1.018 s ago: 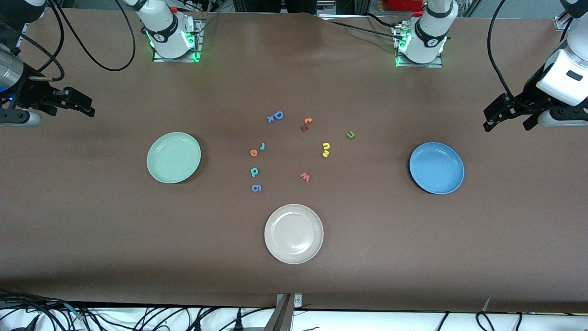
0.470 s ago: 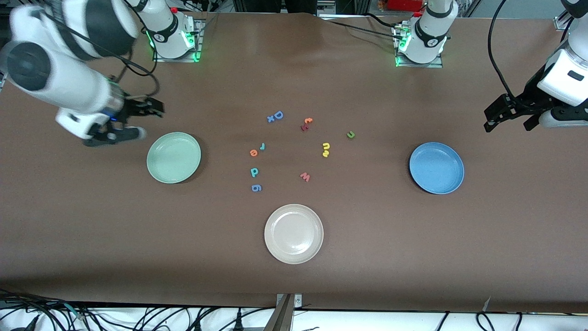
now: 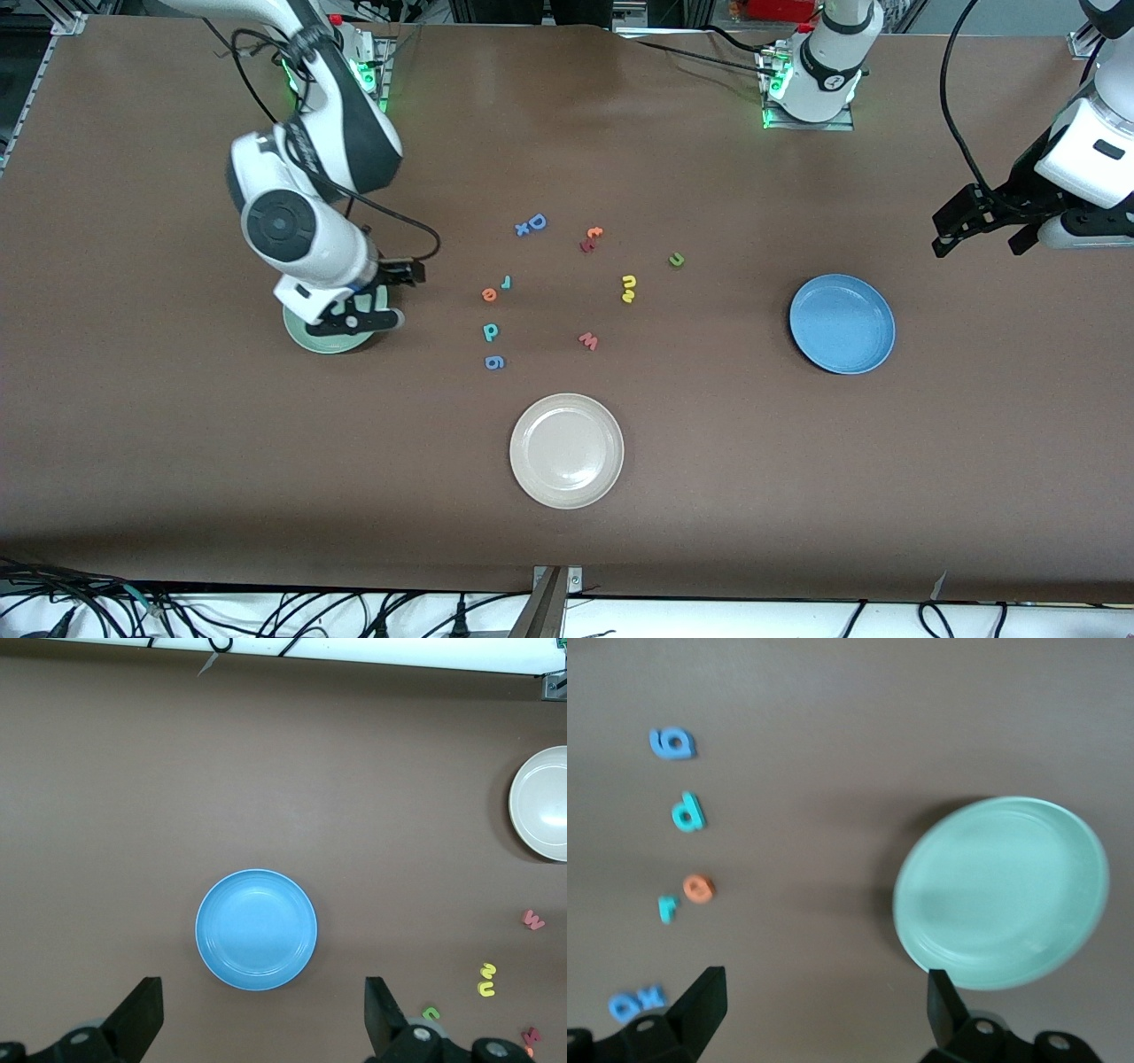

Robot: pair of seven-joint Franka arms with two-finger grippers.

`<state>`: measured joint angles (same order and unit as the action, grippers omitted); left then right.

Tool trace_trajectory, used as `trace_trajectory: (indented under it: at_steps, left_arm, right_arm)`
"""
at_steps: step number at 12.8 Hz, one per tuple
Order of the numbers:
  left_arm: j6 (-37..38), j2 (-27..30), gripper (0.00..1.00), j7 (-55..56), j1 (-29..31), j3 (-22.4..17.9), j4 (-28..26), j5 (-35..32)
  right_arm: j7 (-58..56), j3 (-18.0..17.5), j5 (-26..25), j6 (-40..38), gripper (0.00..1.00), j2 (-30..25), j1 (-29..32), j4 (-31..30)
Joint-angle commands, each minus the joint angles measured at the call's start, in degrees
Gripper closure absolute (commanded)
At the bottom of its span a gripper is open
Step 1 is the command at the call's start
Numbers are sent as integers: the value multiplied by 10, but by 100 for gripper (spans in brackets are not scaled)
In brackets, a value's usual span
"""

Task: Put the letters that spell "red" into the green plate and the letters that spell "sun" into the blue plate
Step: 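Reach the right gripper over the green plate toward the letters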

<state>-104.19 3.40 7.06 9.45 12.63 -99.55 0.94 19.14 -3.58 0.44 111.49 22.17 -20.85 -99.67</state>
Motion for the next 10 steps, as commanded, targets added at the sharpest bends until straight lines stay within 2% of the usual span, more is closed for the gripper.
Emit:
trace_trajectory:
  at_steps: [1, 2, 4, 6, 8, 10]
  left_arm:
    - [4, -8, 0, -6, 5, 5, 16, -6]
    - [4, -8, 0, -5, 5, 5, 16, -6]
    - [4, -8, 0, -5, 5, 5, 16, -6]
    - [4, -8, 0, -5, 5, 5, 16, -5]
    - [4, -8, 0, -6, 5, 5, 16, -5]
    - [5, -7, 0, -5, 5, 6, 16, -5]
  right_arm:
    - [55, 2, 8, 56, 0, 32, -33, 10]
    - [56, 2, 9, 86, 1, 47, -49, 9]
    - [95, 2, 8, 129, 10, 76, -61, 10]
    - [102, 2, 8, 169, 31, 99, -79, 11]
    - [101, 2, 6, 206, 44, 118, -86, 12]
    - [100, 2, 4, 245, 45, 139, -92, 14]
